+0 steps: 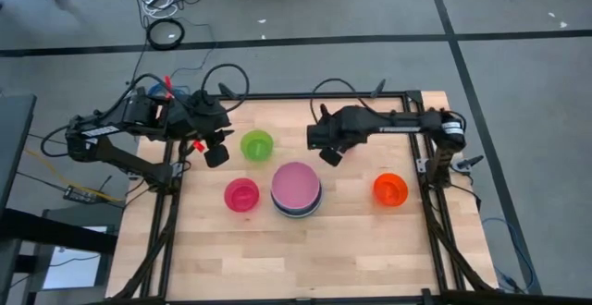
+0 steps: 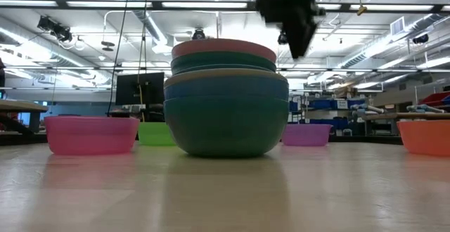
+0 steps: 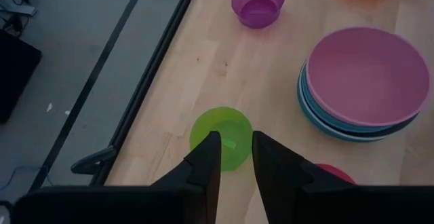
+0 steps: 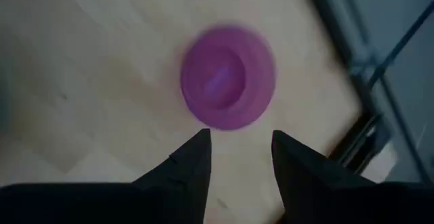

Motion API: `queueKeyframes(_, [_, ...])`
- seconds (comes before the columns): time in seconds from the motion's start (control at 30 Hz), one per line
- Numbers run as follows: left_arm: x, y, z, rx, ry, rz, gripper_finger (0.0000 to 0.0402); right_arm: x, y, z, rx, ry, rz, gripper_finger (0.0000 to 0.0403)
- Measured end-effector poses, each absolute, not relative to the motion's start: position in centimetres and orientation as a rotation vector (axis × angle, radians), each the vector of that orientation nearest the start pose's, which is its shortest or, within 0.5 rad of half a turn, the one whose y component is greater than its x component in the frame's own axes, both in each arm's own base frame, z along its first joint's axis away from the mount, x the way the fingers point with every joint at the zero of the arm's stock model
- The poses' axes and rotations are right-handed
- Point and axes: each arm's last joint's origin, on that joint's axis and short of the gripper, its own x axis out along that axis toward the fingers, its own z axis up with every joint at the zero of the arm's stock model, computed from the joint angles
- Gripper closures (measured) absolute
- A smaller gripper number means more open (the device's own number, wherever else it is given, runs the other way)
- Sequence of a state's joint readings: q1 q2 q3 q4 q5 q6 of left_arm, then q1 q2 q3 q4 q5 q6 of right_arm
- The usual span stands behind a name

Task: Nest bowls inside each other
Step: Stack the violet bowl on top of the pink bowl

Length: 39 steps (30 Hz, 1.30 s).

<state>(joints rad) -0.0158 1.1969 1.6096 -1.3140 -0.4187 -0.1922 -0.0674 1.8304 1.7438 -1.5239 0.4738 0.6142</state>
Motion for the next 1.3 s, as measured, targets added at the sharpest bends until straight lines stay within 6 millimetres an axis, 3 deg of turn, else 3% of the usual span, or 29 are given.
queueKeyframes(0.23, [18.3,0.9,42.9,0.020,0.843,0.457,0.0310,33.2,-6.4,24.1,0.363,1.394,-0.719,0.0243])
queueKeyframes(0.37, [18.3,0.9,42.9,0.020,0.843,0.456,0.0310,32.8,-7.2,22.0,0.403,1.403,-0.713,0.0241])
queueKeyframes(1.07, [18.4,0.9,43.0,0.017,0.824,0.456,0.0309,31.7,-9.8,16.5,0.427,1.284,-0.727,0.0243])
queueKeyframes(1.3, [18.4,0.9,43.0,0.018,0.822,0.460,0.0309,31.3,-10.0,15.6,0.423,1.275,-0.738,0.0286])
